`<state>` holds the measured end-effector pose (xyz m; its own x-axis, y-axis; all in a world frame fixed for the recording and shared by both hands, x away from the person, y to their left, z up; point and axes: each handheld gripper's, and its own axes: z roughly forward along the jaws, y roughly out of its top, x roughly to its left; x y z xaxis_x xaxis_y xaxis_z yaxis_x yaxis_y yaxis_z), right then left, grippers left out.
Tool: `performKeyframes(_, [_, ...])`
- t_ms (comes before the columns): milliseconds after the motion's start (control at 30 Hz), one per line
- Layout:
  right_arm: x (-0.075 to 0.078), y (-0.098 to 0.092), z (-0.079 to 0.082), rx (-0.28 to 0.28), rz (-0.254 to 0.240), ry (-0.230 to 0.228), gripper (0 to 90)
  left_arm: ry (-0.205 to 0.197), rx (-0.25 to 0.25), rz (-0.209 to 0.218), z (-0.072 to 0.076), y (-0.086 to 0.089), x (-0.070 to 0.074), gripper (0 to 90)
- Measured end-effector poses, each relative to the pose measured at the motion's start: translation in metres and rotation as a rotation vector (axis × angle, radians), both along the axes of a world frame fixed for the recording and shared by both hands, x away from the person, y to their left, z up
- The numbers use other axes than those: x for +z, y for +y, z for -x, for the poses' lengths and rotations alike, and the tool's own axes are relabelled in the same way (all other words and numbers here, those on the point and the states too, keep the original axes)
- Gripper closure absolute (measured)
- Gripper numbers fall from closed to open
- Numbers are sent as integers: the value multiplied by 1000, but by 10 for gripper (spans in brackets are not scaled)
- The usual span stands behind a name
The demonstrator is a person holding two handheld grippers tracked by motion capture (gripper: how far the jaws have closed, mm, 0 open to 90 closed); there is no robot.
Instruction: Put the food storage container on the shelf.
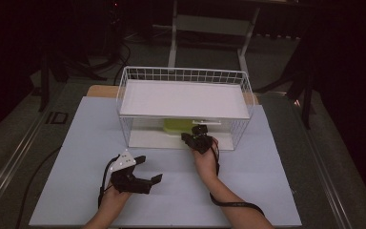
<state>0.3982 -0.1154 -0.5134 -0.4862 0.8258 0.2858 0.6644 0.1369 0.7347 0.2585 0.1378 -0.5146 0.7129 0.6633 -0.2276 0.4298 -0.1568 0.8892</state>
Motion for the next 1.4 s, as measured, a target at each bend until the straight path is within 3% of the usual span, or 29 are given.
performKeyframes(33, [2,1,5,1,-14,24,855,2,1,3,0,0,0,59])
performKeyframes(133, [5,-1,14,41,13,-28,804,-10,-1,-1,0,-1,1,59])
performKeyframes(300, [7,-5,25,73,15,-42,703,-11,-10,3,0,-3,2,59])
performKeyframes(433, [15,-18,40,109,-10,-77,533,-9,-19,13,0,-5,2,59])
performKeyframes(500, [15,-18,40,109,-10,-77,533,-8,-19,15,0,-5,2,59])
performKeyframes(533, [19,-27,49,129,-11,-116,390,-8,-20,19,-1,-6,2,59])
performKeyframes(600, [20,-33,53,168,-18,-117,340,-5,-24,23,-1,-7,2,59])
performKeyframes(767, [27,-49,64,234,-73,-135,268,-13,-36,39,-3,-8,5,59])
performKeyframes(967, [30,-65,70,259,-65,-175,177,-22,-38,27,-2,-10,13,59])
performKeyframes(1067, [31,-73,73,267,-63,-194,179,-24,-43,28,-2,-9,16,59])
performKeyframes(1200, [30,-84,80,253,-53,-182,182,-31,-41,27,0,-6,21,59])
performKeyframes(1267, [29,-89,84,254,-76,-168,182,-29,-39,29,2,-4,21,59])
performKeyframes(1400, [28,-98,93,261,-51,-185,182,-24,-40,22,7,1,19,59])
